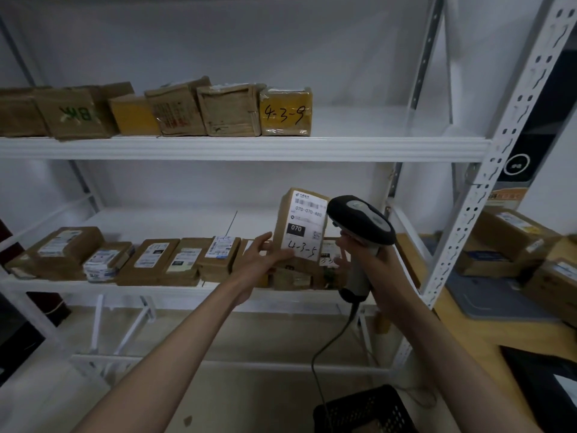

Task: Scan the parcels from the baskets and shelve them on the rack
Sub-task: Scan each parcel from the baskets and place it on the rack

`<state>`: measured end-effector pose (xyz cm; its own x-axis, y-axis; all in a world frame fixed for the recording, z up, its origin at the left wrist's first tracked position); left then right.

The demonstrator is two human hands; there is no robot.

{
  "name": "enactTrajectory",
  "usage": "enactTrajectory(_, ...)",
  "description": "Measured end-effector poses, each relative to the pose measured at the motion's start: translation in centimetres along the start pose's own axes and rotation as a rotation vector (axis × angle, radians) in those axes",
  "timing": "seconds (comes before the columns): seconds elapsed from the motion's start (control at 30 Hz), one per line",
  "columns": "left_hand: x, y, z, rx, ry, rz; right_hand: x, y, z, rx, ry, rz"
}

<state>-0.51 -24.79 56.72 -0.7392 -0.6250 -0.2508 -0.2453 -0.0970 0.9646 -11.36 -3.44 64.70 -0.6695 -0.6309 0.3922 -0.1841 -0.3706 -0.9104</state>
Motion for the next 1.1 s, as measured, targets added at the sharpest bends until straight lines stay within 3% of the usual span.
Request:
enactTrajectory(0.17, 1.6, 0.3, -0.9, -0.009, 0.021, -0.001, 0.6, -1.8, -1.4, -0.244, 0.015, 0.022)
enactTrajectory(0.33, 1.9, 1.2, -1.4, 0.143, 0.15, 0.058, 0.2, -1.6, -1.0, -0.388, -0.01, 0.103)
enactTrajectory(0.73, 1.4, 3.8, -2.8, 0.453, 0.38, 0.23, -0.3, 0.1, -1.5, -0.249, 0.026, 0.198)
enactTrajectory(1.1, 0.3, 8.6, -2.9, 0.61, 0.383, 0.338, 1.2, -1.4, -3.8, -0.354, 0.042, 0.171)
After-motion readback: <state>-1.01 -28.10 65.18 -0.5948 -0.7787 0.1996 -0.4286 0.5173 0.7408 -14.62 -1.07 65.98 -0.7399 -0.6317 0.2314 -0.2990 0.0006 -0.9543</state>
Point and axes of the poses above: each hand's wrist, its own x-axis towards the middle knuckle, its own z-axis out of the palm, y = z × x, the point moved 10 cm from there along x, towards the middle knuckle, and after that the axes turned 9 degrees about -z, right-handed, at the moved point
